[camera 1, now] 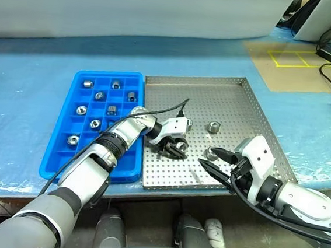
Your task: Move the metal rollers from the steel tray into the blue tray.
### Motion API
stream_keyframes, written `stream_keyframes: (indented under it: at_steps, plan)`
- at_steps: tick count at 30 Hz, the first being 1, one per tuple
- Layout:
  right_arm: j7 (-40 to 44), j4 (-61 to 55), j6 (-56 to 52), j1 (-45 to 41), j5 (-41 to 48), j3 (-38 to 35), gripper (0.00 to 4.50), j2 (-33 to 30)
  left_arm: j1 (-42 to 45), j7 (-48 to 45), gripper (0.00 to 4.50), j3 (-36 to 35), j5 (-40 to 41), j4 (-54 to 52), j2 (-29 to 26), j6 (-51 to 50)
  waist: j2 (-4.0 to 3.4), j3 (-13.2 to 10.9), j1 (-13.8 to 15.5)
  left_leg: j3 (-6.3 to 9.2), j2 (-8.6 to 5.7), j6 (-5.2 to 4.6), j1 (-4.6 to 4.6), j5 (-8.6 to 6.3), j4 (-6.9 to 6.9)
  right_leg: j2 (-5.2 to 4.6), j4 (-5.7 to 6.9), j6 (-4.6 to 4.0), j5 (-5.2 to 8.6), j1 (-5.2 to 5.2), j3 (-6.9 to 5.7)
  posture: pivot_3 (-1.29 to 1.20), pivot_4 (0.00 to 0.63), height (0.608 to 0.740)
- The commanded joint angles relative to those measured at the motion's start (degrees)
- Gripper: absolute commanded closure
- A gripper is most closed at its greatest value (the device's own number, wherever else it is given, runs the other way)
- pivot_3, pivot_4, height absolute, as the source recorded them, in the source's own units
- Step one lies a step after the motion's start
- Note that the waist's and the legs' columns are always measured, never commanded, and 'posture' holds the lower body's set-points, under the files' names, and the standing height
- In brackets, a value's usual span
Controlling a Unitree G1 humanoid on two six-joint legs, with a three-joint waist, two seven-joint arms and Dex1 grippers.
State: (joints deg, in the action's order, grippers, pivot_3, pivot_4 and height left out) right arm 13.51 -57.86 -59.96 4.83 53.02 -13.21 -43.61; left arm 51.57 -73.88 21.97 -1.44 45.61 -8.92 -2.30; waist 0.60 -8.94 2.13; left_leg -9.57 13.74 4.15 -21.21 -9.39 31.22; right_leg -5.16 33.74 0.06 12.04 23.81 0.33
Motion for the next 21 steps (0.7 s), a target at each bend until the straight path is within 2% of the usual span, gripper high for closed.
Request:
stream_keyframes:
  at_steps: [1, 5, 10, 12, 16, 19, 21]
  plan:
    - [-2.2, -2.0, 2.7, -4.4, 6.2, -1.1, 2.1, 1.5, -1.1, -2.5, 2.76, -7.1, 8.6, -13.9, -2.9, -8.6, 0.0, 0.0, -0.1, 0.0, 0.01, 0.01, -0.03, 0.0, -0.01, 0.01, 0.0, 0.0, 0.0, 0.05, 0.0, -0.34, 0.15, 0.74]
    - [-3.9, -0.7, 2.3, -9.5, 9.5, 1.8, 2.1, 1.2, -7.6, 0.1, 2.76, -11.7, 12.6, -27.8, -8.4, -15.3, -0.04, 0.0, 0.0, -0.04, 0.01, 0.02, -0.02, 0.01, -0.12, 0.03, -0.01, -0.01, 0.0, 0.09, 0.0, -0.3, 0.15, 0.74]
    - [-2.7, 3.4, 1.7, -17.0, 7.3, 9.5, 2.1, 1.4, -15.4, 10.0, 2.76, -22.9, 22.1, -45.3, -13.3, -32.6, -0.06, 0.0, 0.0, -0.06, 0.06, 0.11, -0.07, 0.01, -0.14, 0.08, 0.01, 0.0, 0.0, 0.16, -0.03, -0.21, 0.15, 0.74]
    - [-2.3, 5.9, 1.8, -21.1, 6.0, 13.0, 2.1, 2.7, -19.3, 15.1, 2.76, -26.8, 22.3, -49.2, -15.2, -33.9, -0.06, 0.0, 0.1, -0.06, 0.06, 0.12, -0.08, 0.01, -0.12, 0.08, 0.01, 0.0, 0.0, 0.17, -0.08, -0.16, 0.15, 0.74]
    - [0.0, 10.6, 2.0, -27.4, 2.3, 19.4, 2.1, 5.5, -24.1, 24.1, 2.76, -31.9, 20.5, -49.8, -17.3, -32.8, -0.07, 0.0, 0.7, -0.03, 0.06, 0.19, -0.09, 0.05, -0.12, 0.06, 0.06, 0.0, 0.0, 0.16, -0.17, -0.07, 0.15, 0.74]
    - [2.8, 13.6, 2.2, -31.1, -0.5, 23.3, 2.1, 7.0, -30.5, 24.7, 2.76, -33.1, 22.5, -55.0, -19.8, -35.0, -0.06, 0.0, 1.1, 0.05, 0.06, 0.2, -0.2, 0.06, -0.12, 0.06, 0.03, 0.02, 0.0, 0.21, -0.22, 0.0, 0.15, 0.74]
    - [4.7, 15.4, 2.5, -33.1, -2.1, 24.9, 2.1, 7.6, -35.3, 23.4, 2.76, -34.8, 27.0, -60.1, -21.2, -38.1, -0.04, 0.0, 1.5, 0.13, 0.06, 0.2, -0.36, 0.06, -0.12, 0.07, 0.02, 0.05, -0.03, 0.31, -0.26, 0.02, 0.15, 0.74]
